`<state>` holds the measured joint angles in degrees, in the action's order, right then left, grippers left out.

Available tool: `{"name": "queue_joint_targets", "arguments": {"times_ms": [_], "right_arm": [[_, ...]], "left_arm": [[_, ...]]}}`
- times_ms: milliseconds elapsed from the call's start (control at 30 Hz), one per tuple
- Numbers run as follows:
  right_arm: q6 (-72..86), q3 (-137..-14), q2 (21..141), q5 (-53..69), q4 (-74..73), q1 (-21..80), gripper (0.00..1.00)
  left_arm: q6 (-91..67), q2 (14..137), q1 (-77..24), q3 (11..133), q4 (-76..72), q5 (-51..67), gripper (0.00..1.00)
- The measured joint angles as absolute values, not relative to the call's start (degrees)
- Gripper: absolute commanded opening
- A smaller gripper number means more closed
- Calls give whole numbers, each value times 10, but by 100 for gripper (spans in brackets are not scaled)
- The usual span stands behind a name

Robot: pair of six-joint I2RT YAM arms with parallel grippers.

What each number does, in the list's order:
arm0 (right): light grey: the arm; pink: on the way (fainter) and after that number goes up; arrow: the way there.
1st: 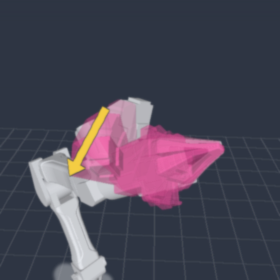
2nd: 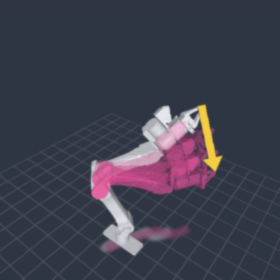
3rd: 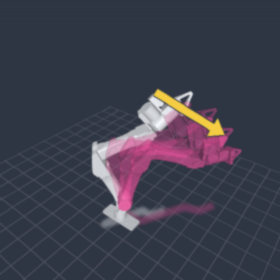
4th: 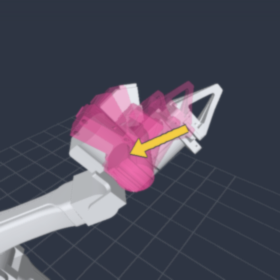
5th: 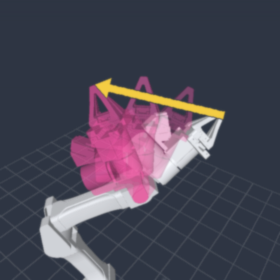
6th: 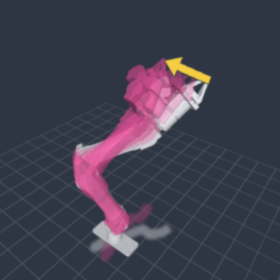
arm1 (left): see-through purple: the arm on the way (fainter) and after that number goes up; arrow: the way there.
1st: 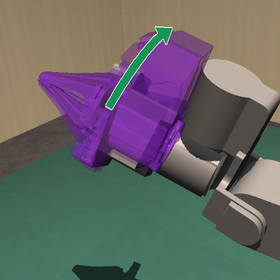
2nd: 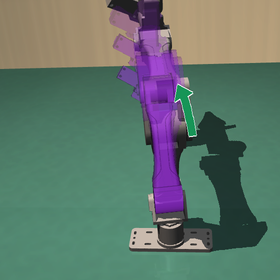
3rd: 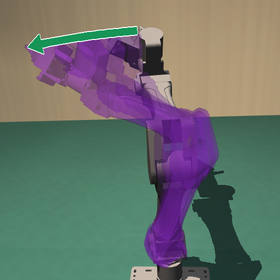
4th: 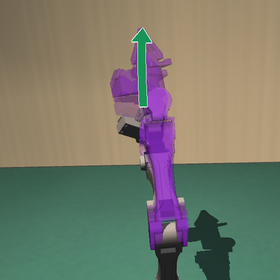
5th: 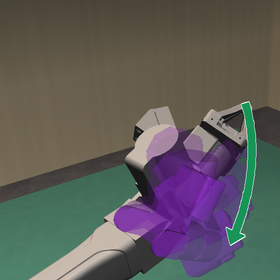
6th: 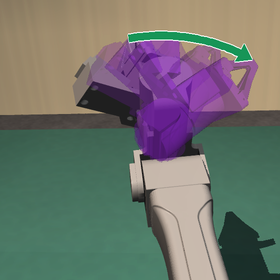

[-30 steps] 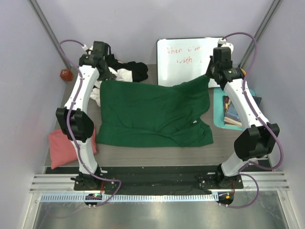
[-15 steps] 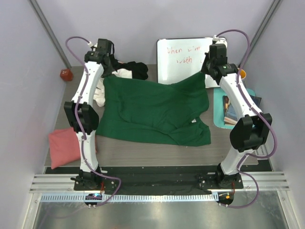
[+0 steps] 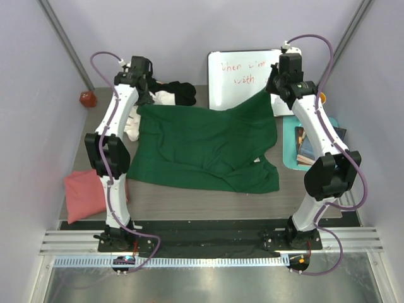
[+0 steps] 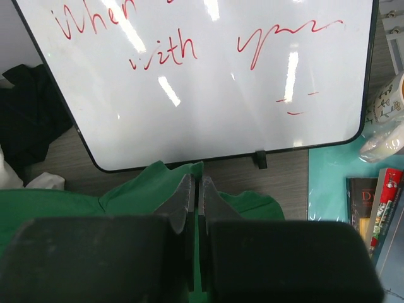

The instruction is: Fold and stack the t-shirts

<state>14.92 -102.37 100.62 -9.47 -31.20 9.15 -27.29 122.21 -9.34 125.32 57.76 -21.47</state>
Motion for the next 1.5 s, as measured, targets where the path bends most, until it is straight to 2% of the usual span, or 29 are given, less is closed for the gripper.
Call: {"name": "queue_joint_targets", "arguments": {"times_ms": [200, 800, 1000, 1167, 1500], "right_arm": [[144, -1027, 995, -88, -311, 91, 1], [121, -1031, 978, -84, -314, 91, 1], [119, -1023, 966, -72, -323, 91, 1], [123, -964, 905, -46, -331, 91, 1], [148, -858, 829, -17, -374, 91, 1]], "left_arm": [[-268, 1218, -93, 1294, 560, -215, 0], [-254, 1213, -93, 1285, 587, -224, 0], [-250, 1189, -94, 1187, 583, -223, 0], [-250, 1139, -104, 1102, 583, -228, 0], [-257, 1091, -156, 1047, 587, -259, 0]]}}
